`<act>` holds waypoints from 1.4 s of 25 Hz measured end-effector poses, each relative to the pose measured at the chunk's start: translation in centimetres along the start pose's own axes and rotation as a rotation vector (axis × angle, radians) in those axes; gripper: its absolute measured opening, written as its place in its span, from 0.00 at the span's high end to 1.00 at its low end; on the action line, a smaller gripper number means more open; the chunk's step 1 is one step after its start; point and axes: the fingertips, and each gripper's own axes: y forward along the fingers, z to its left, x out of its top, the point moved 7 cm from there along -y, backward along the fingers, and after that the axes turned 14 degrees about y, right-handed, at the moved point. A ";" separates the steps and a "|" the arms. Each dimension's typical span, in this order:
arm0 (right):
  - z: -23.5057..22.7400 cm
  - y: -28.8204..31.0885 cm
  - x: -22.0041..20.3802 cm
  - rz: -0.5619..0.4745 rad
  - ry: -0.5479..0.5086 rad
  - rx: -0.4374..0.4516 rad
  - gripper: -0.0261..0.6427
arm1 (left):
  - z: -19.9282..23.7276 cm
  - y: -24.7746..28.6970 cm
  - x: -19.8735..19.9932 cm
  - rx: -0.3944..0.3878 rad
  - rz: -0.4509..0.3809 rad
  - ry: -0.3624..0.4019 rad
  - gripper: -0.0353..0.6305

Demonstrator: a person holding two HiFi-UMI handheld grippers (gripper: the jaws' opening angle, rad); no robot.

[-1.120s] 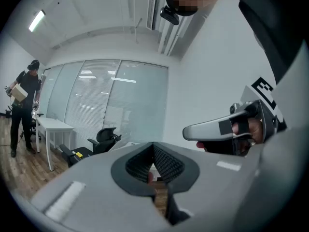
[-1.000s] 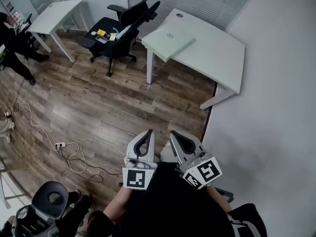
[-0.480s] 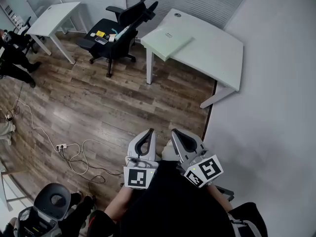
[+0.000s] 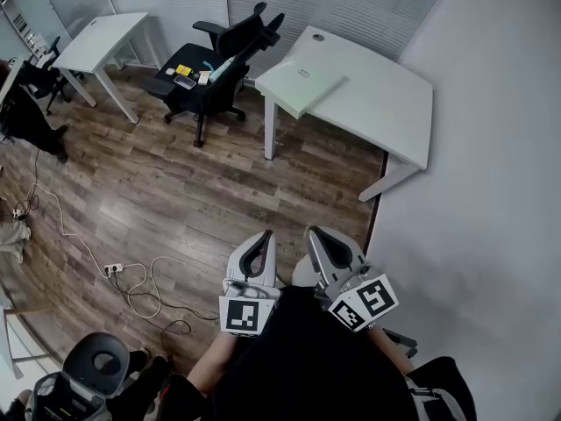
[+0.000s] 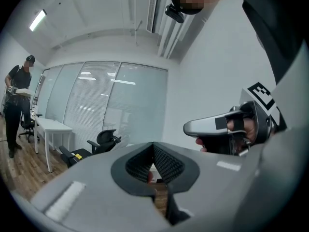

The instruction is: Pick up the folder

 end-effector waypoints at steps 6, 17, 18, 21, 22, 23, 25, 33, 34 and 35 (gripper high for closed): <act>-0.4 1.4 0.4 0.007 -0.057 0.014 0.97 | 1.1 1.3 0.1 0.024 -0.011 0.011 0.94; -4.2 5.3 1.9 0.034 -0.022 0.025 0.96 | 2.7 5.9 -0.3 0.050 0.013 0.021 0.94; -4.8 5.6 2.2 0.035 -0.017 0.023 0.97 | 2.8 6.6 -0.3 0.048 0.015 0.021 0.94; -6.7 6.9 3.2 0.035 -0.001 0.009 0.97 | 3.1 9.1 -0.4 0.036 0.029 0.023 0.94; -7.4 7.3 3.6 0.035 0.004 0.005 0.97 | 3.2 9.9 -0.4 0.034 0.032 0.019 0.94; -8.0 7.8 4.0 0.035 0.008 0.001 0.97 | 3.4 10.6 -0.4 0.032 0.034 0.015 0.94; -9.1 8.6 4.7 0.038 0.018 -0.002 0.97 | 3.6 12.0 -0.4 0.032 0.043 0.010 0.94; -13.7 11.6 7.4 0.046 0.024 -0.005 0.96 | 4.5 18.2 0.0 0.030 0.064 -0.013 0.94; -14.3 11.9 7.8 0.046 0.027 -0.008 0.96 | 4.6 19.0 0.0 0.027 0.067 -0.021 0.94; -14.9 12.2 8.1 0.047 0.028 -0.009 0.97 | 4.6 19.7 0.0 0.026 0.069 -0.032 0.94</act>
